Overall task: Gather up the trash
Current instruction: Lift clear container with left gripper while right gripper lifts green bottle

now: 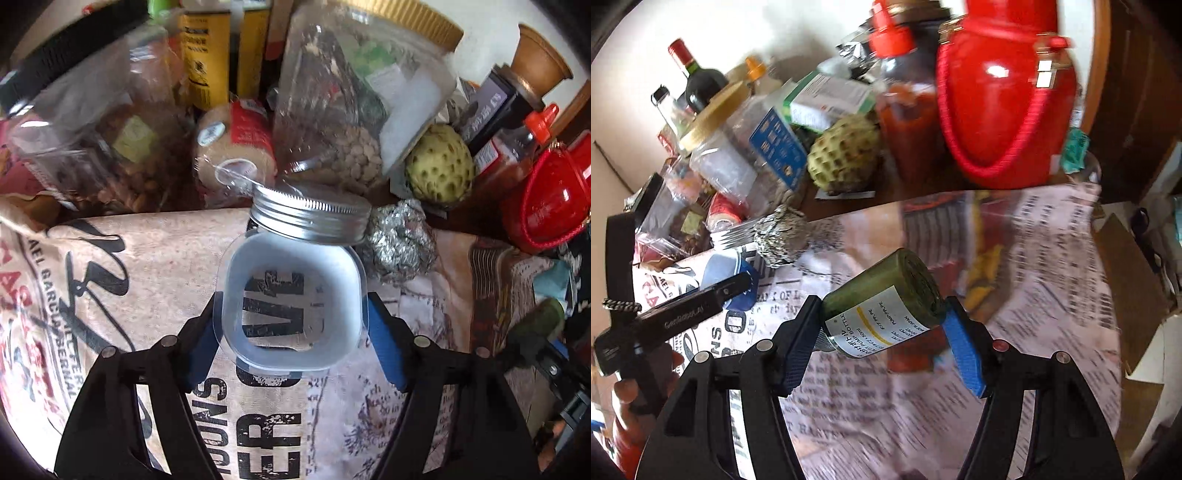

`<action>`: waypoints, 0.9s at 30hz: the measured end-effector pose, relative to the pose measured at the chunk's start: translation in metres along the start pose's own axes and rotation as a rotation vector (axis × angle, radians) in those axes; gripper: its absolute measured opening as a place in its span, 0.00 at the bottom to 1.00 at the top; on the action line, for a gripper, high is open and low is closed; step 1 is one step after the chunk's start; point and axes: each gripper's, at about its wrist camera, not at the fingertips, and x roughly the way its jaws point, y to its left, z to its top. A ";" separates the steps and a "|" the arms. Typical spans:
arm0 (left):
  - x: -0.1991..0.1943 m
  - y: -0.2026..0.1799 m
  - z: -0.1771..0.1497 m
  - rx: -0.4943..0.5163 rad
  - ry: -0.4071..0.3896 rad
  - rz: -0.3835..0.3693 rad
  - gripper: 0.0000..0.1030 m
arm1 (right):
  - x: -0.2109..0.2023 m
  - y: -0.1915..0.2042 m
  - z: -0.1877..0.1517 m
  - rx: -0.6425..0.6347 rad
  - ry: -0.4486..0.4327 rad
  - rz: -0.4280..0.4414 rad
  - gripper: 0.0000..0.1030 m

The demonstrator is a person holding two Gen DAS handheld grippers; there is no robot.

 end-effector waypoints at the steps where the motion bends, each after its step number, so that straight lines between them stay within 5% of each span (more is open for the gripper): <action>1: -0.003 -0.001 -0.002 -0.001 -0.006 -0.001 0.70 | -0.003 0.000 -0.001 0.004 -0.004 0.000 0.61; 9: -0.055 -0.027 -0.035 0.014 -0.042 0.003 0.70 | -0.048 -0.004 -0.013 -0.014 -0.067 0.037 0.61; 19: -0.177 -0.089 -0.094 0.017 -0.248 0.070 0.70 | -0.131 -0.020 -0.037 -0.131 -0.183 0.098 0.61; 27: -0.244 -0.132 -0.156 -0.009 -0.343 0.032 0.70 | -0.197 -0.034 -0.065 -0.216 -0.251 0.134 0.61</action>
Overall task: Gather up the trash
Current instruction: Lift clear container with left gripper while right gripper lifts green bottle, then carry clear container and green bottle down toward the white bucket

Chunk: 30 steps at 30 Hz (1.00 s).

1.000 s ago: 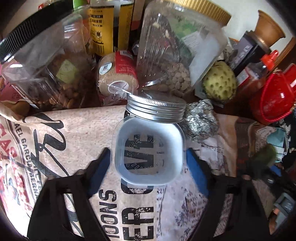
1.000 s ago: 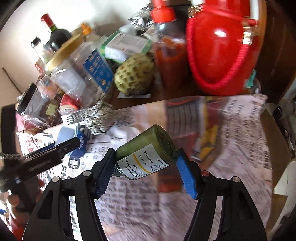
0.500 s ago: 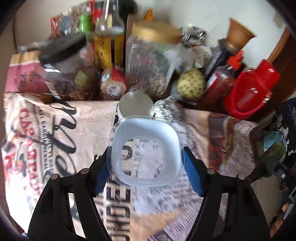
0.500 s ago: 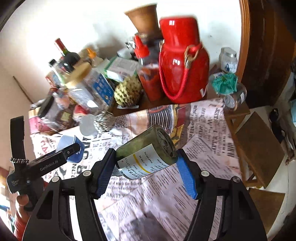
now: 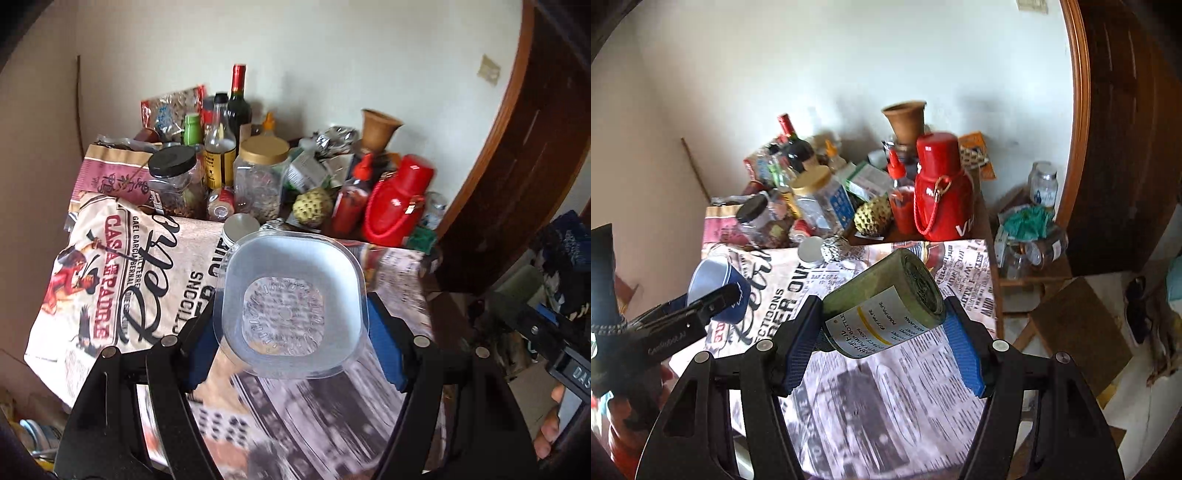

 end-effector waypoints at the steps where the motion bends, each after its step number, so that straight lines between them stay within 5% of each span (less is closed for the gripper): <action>1: -0.012 -0.002 -0.003 0.001 -0.009 -0.001 0.70 | -0.007 0.001 -0.001 -0.005 -0.007 0.003 0.61; 13: -0.128 0.017 -0.039 0.022 -0.126 -0.045 0.70 | -0.094 0.047 -0.038 -0.007 -0.118 0.011 0.61; 30: -0.251 0.140 -0.156 0.157 -0.109 -0.139 0.70 | -0.169 0.176 -0.187 0.108 -0.165 -0.074 0.61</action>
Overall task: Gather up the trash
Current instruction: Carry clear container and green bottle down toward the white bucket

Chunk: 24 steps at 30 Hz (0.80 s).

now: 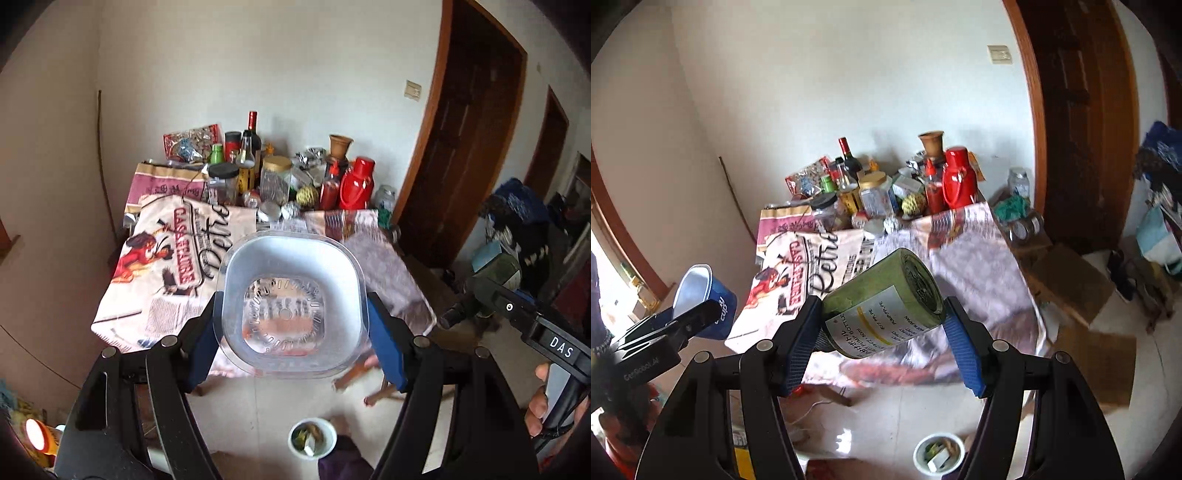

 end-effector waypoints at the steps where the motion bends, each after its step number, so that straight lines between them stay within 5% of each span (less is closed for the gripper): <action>1: -0.004 0.003 -0.005 0.007 0.008 -0.005 0.70 | -0.005 0.003 -0.007 0.006 0.006 -0.010 0.61; 13: -0.016 0.002 -0.060 0.002 0.114 -0.088 0.70 | -0.022 -0.001 -0.056 0.026 0.118 -0.121 0.61; 24: 0.059 -0.029 -0.145 0.004 0.351 -0.094 0.70 | 0.036 -0.050 -0.132 0.029 0.357 -0.133 0.61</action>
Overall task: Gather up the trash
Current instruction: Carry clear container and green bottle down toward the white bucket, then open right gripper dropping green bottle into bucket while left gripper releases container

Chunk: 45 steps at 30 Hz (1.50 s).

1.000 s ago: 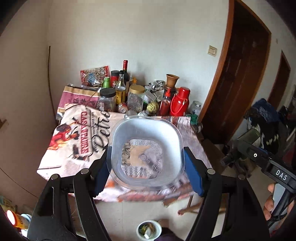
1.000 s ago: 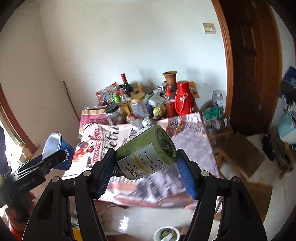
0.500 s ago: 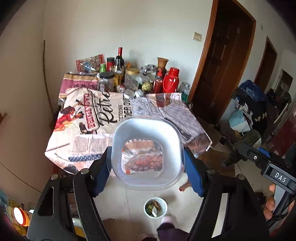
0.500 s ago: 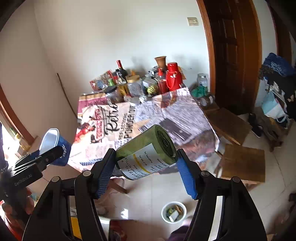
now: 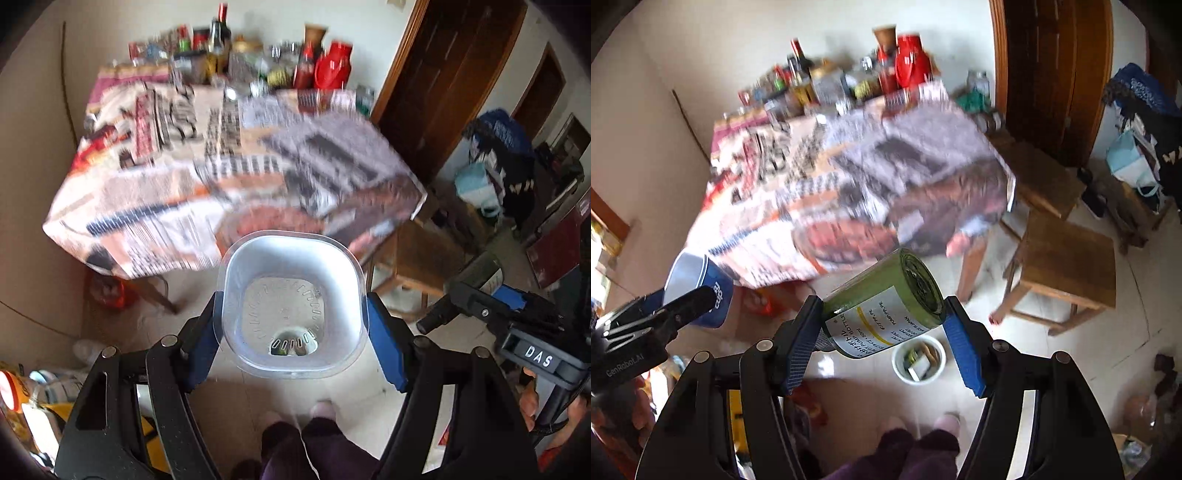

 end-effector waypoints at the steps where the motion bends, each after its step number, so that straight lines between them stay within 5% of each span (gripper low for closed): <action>1: 0.011 -0.002 -0.005 -0.002 0.020 -0.001 0.70 | 0.012 -0.005 -0.005 -0.002 0.025 0.004 0.61; 11: 0.149 -0.014 -0.082 -0.029 0.242 0.031 0.70 | 0.126 -0.060 -0.054 -0.038 0.206 0.006 0.61; 26: 0.258 0.026 -0.146 -0.190 0.356 0.110 0.70 | 0.246 -0.059 -0.073 -0.096 0.306 0.193 0.63; 41: 0.319 -0.006 -0.144 -0.160 0.419 0.015 0.70 | 0.234 -0.092 -0.068 -0.104 0.293 0.028 0.66; 45: 0.346 -0.011 -0.140 -0.182 0.502 0.011 0.71 | 0.228 -0.101 -0.068 -0.081 0.280 0.012 0.66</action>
